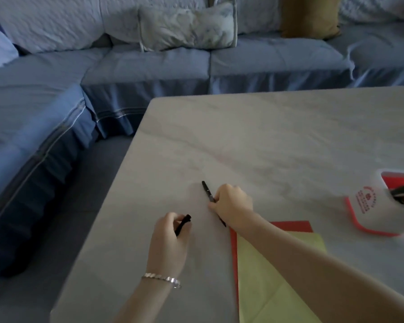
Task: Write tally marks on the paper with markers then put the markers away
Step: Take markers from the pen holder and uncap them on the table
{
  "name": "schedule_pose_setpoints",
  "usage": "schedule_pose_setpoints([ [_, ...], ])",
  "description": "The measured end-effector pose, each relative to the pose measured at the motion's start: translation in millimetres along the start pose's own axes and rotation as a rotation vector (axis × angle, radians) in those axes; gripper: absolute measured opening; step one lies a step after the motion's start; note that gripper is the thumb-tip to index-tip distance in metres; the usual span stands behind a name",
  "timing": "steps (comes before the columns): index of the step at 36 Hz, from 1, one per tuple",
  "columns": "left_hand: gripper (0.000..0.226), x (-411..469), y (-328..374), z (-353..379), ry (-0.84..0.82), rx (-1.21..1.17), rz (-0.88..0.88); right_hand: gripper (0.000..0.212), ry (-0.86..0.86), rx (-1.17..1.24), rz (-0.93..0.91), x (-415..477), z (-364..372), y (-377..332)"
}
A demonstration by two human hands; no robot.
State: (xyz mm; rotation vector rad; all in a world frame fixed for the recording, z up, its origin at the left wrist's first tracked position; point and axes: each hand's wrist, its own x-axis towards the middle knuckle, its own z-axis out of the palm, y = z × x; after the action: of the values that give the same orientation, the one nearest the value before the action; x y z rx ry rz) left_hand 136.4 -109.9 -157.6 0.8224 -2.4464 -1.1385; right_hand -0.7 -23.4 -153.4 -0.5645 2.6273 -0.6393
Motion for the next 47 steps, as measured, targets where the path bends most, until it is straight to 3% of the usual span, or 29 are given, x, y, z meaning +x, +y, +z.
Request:
schedule_pose_setpoints([
  [5, 0.008, 26.7, 3.3, 25.3, 0.003, 0.127, -0.002, 0.032, 0.029, 0.118, 0.006, -9.7, 0.3, 8.4],
  [8, 0.007, 37.9, 1.5, 36.2, -0.025, 0.209, -0.008, 0.029, 0.036, 0.217, 0.023, -23.3, -4.8, 23.1],
  [13, 0.033, 34.0, 7.7, 37.4, -0.088, 0.328, 0.018, 0.024, 0.035, 0.24, -0.018, -54.5, -28.9, 55.5],
  [19, 0.06, 12.6, 39.1, 39.1, -0.071, 0.379, 0.147, 0.02, 0.132, 0.083, -0.011, -95.8, -75.9, 92.8],
  [23, 0.043, -3.5, 73.2, 43.9, -0.173, 0.342, 0.306, 0.018, 0.272, 0.013, -0.006, -124.6, -122.2, 115.3],
  [25, 0.025, -8.6, 87.7, 50.3, -0.238, 0.27, 0.333, 0.013, 0.414, -0.012, 0.007, -136.5, -147.1, 129.9],
  [29, 0.017, -16.9, 102.1, 60.8, -0.347, 0.198, 0.397, 0.009, 0.696, -0.081, 0.031, -148.0, -181.7, 158.3],
  [35, 0.015, -25.8, 105.3, 61.7, -0.382, 0.122, 0.388, 0.038, 0.622, -0.174, 0.195, -129.7, -183.8, 180.6],
  [40, 0.015, -25.1, 94.7, 55.2, -0.416, 0.068, 0.315, 0.031, 0.602, -0.211, 0.252, -113.3, -167.7, 188.1],
  [44, 0.013, -22.9, 92.1, 51.6, -0.381, 0.067, 0.313, 0.024, 0.697, -0.154, 0.174, -115.7, -165.6, 190.3],
  [47, 0.016, -20.6, 92.9, 53.5, -0.378, 0.105, 0.361, 0.018, 0.846, -0.116, -0.047, -126.9, -171.3, 180.5],
])
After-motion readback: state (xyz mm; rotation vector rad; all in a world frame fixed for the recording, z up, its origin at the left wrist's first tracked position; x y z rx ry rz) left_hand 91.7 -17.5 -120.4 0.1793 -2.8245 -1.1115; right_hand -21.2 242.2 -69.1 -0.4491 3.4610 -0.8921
